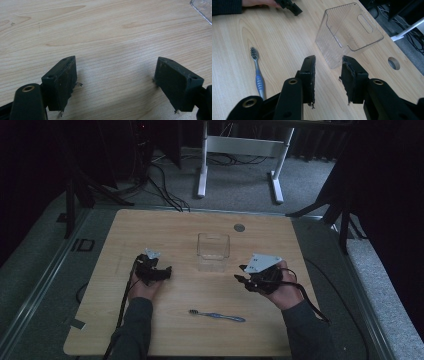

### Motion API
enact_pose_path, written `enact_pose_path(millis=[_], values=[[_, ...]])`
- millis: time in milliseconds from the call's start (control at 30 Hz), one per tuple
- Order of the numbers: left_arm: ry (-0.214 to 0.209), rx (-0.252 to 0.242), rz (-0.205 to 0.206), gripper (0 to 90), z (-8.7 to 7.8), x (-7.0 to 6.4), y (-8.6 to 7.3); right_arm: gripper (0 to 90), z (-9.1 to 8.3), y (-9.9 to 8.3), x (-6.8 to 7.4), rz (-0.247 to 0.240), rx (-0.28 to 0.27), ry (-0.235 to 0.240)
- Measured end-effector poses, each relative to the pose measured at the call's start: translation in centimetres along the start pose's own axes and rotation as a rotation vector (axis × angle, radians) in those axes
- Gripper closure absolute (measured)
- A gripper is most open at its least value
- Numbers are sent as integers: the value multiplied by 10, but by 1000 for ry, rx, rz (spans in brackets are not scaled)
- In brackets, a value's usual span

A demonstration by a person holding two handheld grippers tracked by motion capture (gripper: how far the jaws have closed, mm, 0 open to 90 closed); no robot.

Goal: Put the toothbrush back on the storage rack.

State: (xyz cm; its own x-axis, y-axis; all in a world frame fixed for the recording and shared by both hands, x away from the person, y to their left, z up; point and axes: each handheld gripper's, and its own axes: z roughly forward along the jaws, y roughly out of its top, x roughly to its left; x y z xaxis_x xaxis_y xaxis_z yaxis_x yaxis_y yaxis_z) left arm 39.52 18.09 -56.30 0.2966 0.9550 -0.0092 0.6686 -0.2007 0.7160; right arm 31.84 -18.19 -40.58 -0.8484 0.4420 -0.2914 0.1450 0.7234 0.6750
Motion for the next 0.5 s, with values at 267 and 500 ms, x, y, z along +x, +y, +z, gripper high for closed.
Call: enact_pose_path(millis=[267, 500], values=[[0, 0, 0, 186, 0, 0, 0, 627, 4, 5, 4, -22, 18, 21], [0, 0, 0, 186, 0, 0, 0, 623, 9, 6, 5, -31, 45, 48]])
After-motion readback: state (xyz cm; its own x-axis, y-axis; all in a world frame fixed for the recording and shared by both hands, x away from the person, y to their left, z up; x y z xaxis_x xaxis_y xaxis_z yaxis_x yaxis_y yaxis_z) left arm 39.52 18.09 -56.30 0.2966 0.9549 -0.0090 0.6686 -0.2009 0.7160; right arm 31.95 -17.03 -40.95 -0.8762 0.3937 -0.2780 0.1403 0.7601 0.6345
